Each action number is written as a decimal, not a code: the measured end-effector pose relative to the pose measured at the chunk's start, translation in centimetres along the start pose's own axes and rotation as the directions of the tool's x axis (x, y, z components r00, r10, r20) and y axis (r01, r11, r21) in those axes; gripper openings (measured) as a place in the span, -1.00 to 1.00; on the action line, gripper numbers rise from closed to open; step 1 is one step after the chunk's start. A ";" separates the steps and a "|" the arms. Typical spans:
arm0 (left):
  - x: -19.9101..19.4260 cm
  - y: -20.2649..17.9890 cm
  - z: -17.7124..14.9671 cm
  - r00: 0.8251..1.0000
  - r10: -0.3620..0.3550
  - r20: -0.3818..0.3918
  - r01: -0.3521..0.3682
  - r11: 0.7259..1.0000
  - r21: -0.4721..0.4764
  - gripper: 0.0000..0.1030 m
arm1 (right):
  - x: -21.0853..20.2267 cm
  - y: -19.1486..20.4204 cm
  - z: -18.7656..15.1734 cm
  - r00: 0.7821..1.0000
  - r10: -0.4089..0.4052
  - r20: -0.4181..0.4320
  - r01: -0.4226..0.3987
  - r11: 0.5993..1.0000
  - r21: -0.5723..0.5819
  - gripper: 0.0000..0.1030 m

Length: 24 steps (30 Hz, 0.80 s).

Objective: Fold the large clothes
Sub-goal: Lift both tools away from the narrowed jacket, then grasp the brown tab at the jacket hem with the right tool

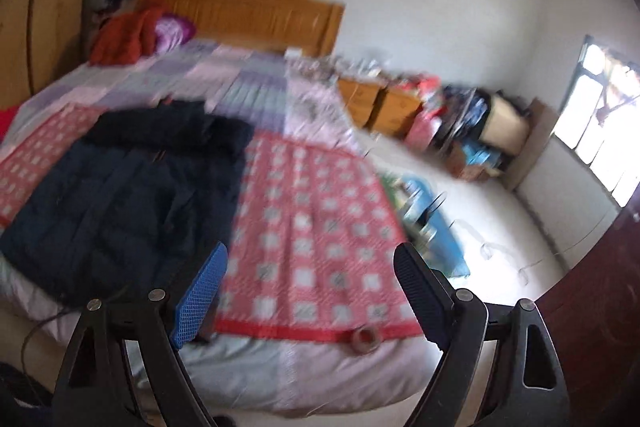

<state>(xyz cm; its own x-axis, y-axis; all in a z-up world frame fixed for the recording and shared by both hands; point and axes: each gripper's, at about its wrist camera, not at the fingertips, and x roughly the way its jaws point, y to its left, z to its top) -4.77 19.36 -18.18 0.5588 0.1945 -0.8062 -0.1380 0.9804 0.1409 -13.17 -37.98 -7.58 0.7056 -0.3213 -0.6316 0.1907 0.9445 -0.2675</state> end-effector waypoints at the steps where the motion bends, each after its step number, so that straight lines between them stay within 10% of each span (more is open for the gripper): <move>1: 1.8 -0.3 -0.5 1.000 0.003 -0.021 -0.003 1.000 0.009 0.98 | 1.1 1.2 -0.7 1.000 0.007 -0.027 -0.008 1.000 -0.002 0.71; 11: 17.3 -1.9 -4.5 0.988 0.027 -0.155 -0.008 0.993 0.118 0.98 | 10.1 11.8 -8.5 0.968 0.050 -0.245 -0.057 0.998 -0.020 0.71; 24: 18.9 -2.5 0.1 0.988 0.044 0.151 -0.059 0.994 0.096 0.99 | 15.8 16.1 -13.3 0.964 0.014 -0.265 -0.020 1.000 -0.021 0.71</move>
<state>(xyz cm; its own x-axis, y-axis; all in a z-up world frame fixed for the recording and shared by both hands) 6.19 20.61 -33.73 0.6690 0.2402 -0.7034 -0.0914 0.9658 0.2428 -8.04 -28.76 -31.55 0.5017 -0.3147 -0.8057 0.1617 0.9492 -0.2700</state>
